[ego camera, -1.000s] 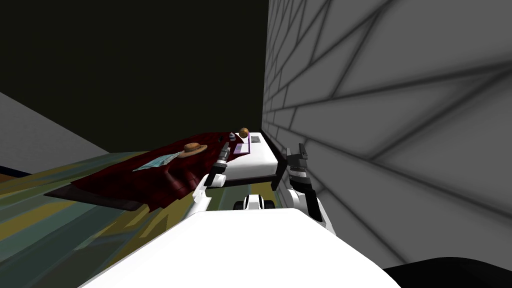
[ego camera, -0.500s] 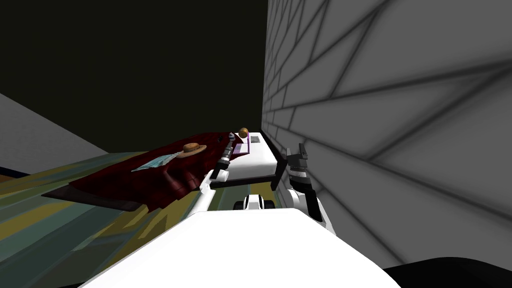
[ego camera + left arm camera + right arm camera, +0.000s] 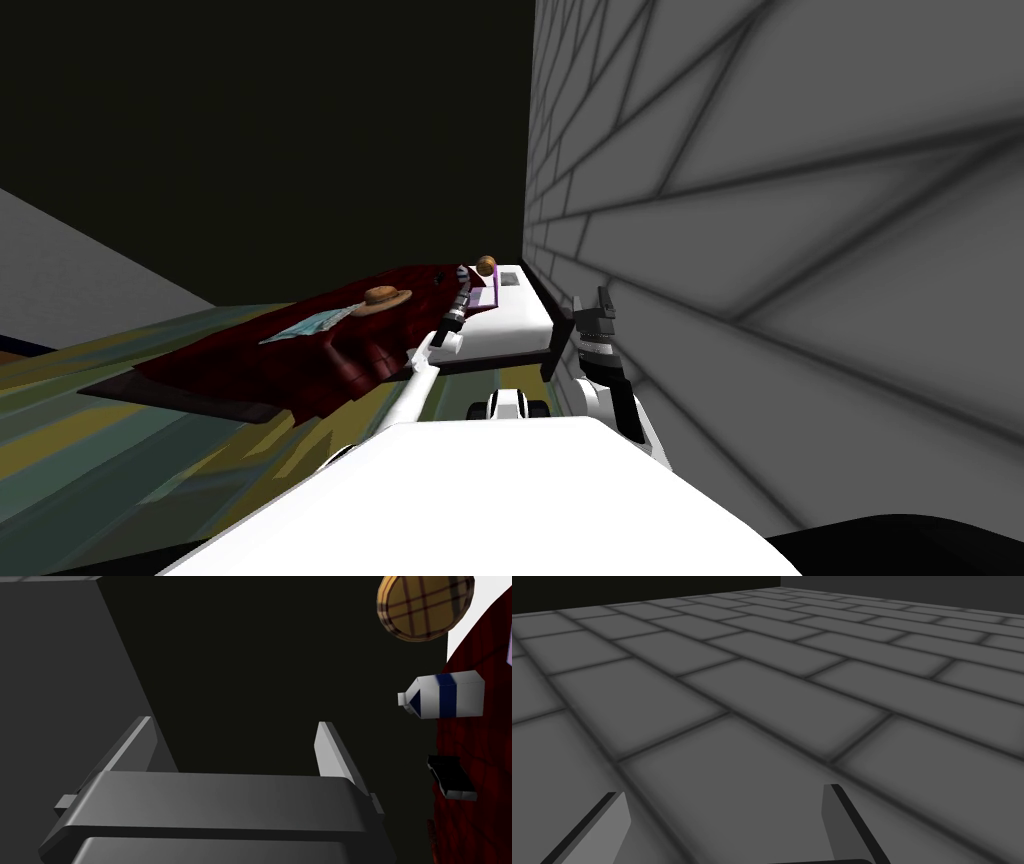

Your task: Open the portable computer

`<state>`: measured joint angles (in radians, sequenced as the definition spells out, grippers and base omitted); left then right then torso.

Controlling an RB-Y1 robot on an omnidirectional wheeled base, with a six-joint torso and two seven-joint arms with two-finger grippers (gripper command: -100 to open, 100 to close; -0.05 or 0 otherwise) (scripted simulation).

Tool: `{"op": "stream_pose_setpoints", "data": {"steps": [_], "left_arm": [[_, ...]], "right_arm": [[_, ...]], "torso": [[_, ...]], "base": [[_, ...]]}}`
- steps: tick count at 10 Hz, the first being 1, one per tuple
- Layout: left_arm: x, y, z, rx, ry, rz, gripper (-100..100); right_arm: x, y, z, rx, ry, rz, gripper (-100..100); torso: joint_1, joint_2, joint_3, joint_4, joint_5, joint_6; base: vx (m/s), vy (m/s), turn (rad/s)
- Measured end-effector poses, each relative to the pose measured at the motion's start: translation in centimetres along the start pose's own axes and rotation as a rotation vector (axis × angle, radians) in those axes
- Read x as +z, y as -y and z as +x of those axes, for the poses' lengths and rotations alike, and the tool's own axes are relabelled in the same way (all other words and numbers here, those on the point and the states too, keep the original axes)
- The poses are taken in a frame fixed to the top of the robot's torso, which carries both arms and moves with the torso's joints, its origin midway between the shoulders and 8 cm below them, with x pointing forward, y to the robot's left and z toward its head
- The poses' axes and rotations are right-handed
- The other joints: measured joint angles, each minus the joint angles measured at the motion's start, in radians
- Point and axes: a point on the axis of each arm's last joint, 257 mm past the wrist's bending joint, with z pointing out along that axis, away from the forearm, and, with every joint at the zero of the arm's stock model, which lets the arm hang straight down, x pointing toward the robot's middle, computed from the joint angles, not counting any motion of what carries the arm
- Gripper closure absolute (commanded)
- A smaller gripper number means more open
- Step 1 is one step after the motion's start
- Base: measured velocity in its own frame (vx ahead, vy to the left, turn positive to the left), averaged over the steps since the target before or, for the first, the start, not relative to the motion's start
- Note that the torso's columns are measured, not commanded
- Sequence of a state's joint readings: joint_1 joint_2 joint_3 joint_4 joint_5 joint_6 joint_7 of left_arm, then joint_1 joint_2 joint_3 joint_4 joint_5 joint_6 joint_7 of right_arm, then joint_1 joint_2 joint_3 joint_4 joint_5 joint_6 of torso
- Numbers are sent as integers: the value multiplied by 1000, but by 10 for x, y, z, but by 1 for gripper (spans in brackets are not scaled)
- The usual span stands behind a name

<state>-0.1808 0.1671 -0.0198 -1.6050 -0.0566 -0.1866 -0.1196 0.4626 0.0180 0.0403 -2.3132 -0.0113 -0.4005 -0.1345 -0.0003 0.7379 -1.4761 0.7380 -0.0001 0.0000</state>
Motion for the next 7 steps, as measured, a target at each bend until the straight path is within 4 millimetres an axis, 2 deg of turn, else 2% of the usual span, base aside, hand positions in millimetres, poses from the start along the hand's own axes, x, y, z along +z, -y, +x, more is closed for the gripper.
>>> {"op": "stream_pose_setpoints", "data": {"steps": [7], "left_arm": [[41,-30,21,15,-47,-80,-100]], "right_arm": [[0,0,0,0,0,0,0]], "torso": [[1,0,0,0,0,0]], "base": [[2,-18,-2]]}}
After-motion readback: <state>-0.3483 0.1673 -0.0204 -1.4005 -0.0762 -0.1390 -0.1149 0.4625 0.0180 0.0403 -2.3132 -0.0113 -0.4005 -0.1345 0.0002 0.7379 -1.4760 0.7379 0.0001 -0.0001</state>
